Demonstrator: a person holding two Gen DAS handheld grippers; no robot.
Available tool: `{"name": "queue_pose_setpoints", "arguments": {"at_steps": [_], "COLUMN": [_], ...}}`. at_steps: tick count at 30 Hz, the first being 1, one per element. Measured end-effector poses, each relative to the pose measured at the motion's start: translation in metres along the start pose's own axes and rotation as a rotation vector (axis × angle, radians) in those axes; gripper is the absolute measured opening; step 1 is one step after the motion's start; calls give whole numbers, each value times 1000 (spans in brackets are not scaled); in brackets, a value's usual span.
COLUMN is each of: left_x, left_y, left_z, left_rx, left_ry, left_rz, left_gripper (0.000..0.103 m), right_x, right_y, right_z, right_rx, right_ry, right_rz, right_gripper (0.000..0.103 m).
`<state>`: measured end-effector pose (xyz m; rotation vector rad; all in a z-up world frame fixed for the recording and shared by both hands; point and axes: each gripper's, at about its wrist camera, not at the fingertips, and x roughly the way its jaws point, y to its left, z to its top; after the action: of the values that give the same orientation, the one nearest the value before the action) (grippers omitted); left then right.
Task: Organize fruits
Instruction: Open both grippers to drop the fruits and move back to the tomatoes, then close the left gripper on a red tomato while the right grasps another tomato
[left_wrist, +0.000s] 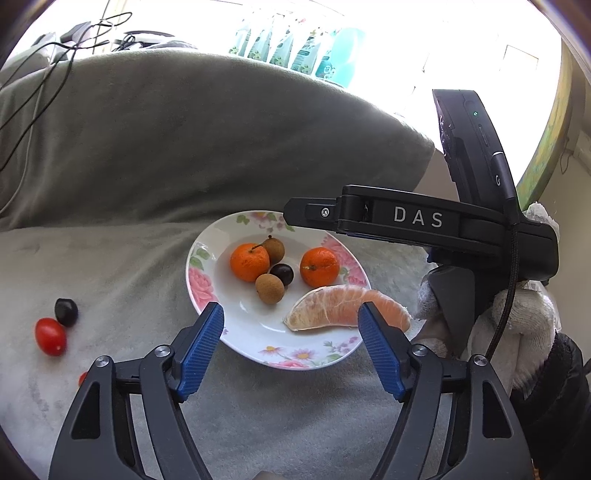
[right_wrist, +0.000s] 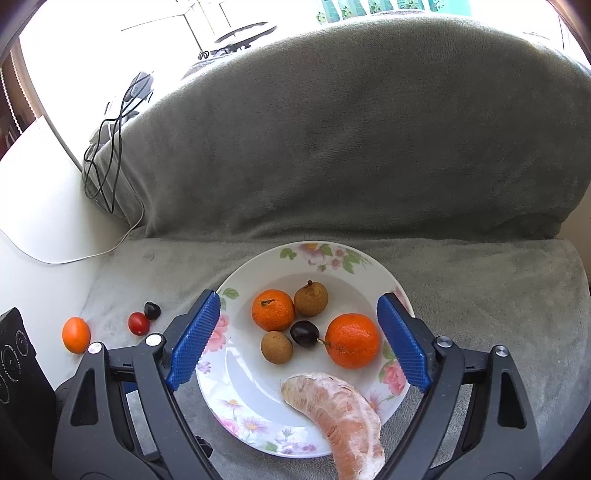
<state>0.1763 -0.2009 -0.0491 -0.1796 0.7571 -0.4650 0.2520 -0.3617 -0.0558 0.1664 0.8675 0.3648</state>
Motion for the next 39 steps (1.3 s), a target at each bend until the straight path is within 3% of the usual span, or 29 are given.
{"name": "queue_pose_setpoints", "arguments": {"at_steps": [23, 39], "left_x": [-56, -91], "left_y": [39, 97], "left_z": [-14, -34], "left_rx": [-61, -121], "left_ry": [-69, -92], "left_rz": [48, 150], "left_gripper": [75, 75], "right_x": [-23, -21], "right_y": [48, 79], "right_z": [-6, -11], "right_rx": [-42, -79], "right_ry": [-44, -35], "right_rz": [36, 74], "right_gripper": [90, 89]}}
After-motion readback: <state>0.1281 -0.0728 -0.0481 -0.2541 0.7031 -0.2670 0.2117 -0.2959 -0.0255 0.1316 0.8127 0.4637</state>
